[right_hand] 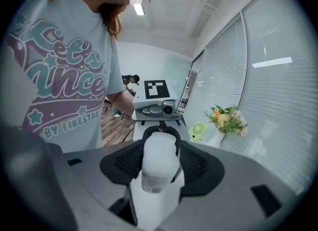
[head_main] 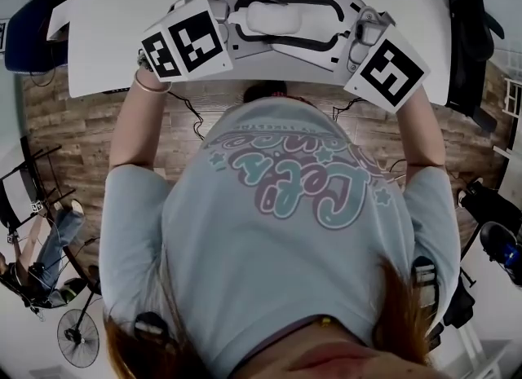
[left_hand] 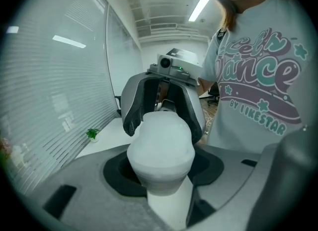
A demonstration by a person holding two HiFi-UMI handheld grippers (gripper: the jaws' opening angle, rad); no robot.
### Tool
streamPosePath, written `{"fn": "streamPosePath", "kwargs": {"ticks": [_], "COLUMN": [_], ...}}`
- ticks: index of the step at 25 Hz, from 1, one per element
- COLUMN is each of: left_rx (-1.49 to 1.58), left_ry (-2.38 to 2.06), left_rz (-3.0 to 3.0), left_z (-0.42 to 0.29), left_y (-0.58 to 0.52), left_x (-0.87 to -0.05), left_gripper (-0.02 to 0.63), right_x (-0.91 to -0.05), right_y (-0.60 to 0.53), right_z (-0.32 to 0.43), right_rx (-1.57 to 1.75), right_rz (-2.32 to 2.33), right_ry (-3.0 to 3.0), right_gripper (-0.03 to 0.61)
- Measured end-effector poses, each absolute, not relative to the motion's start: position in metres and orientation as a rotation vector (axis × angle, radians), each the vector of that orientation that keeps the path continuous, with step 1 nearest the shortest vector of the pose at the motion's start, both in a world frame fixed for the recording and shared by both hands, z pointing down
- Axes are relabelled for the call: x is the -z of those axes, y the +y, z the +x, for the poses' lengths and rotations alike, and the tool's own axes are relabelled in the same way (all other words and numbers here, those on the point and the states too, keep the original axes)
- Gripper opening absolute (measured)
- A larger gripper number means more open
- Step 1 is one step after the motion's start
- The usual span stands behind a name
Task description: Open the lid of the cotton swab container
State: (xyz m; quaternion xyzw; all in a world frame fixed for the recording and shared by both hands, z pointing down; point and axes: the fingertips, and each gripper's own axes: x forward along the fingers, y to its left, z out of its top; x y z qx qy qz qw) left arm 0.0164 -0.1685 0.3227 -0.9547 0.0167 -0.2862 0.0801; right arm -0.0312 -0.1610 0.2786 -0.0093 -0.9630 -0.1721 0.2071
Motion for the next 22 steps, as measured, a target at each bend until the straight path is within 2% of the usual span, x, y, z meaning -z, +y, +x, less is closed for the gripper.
{"fn": "streamPosePath", "kwargs": {"ticks": [7,22], "left_rx": [0.875,0.835], "left_ry": [0.043,0.061], "left_rz": [-2.830,-2.823], "left_z": [0.011,0.017], "left_y": [-0.164,-0.162], "left_x": [-0.325,-0.317], "left_gripper": [0.201,0.201], "right_x": [-0.283,-0.273], "right_y": [-0.157,-0.154], "right_z": [-0.039,-0.035], "right_rx": [0.440,0.365], "right_rz": [-0.066,-0.099], "right_ry": [-2.703,-2.749], "right_gripper": [0.214,0.212]}}
